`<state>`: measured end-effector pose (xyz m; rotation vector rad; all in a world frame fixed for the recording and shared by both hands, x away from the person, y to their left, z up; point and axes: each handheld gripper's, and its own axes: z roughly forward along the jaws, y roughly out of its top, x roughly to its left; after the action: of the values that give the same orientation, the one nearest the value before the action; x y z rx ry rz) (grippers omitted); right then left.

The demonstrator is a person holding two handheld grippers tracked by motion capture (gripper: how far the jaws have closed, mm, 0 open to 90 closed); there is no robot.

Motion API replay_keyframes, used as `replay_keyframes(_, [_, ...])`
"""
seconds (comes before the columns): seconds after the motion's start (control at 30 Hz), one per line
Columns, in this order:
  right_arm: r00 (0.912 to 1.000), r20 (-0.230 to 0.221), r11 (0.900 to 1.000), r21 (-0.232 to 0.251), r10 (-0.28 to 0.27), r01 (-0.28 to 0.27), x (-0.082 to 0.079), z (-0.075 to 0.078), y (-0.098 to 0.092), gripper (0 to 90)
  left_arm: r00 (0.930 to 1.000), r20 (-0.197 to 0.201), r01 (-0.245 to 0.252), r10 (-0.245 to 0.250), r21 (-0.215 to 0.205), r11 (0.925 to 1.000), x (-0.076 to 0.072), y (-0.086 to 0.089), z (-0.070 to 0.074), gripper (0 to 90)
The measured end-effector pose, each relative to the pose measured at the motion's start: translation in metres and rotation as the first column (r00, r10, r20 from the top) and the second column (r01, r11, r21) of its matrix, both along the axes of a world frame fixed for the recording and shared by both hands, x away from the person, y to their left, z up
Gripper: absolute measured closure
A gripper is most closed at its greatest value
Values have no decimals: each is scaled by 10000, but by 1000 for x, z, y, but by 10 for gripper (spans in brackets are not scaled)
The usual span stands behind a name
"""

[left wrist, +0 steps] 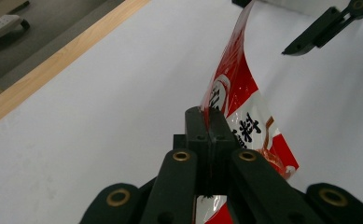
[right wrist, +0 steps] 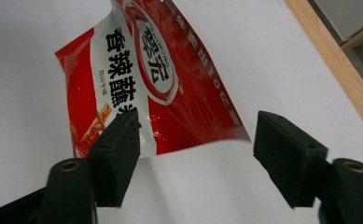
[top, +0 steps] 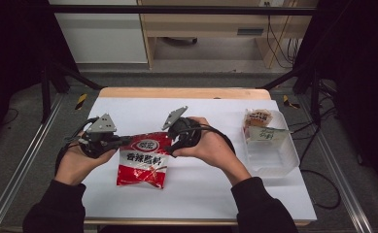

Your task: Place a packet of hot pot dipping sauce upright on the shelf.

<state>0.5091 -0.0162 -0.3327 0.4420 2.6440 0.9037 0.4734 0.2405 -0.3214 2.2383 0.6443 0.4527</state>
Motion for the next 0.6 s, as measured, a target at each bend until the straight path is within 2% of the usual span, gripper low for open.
replay_keyframes(0.1, [9999,-31,9998,-138,147,-148,3,0,6,398,9999,51,88,-88,29,10000,-1,-2,4,900])
replay_keyframes(0.27, [9988,-203,9990,-62,437,-439,5,2,11,478,9999,57,135,-136,87,9999,-2,-3,6,900])
replay_keyframes(0.6, [9932,-750,9956,-233,891,-911,14,-1,19,661,9997,165,175,-176,36,9998,-3,-5,12,900])
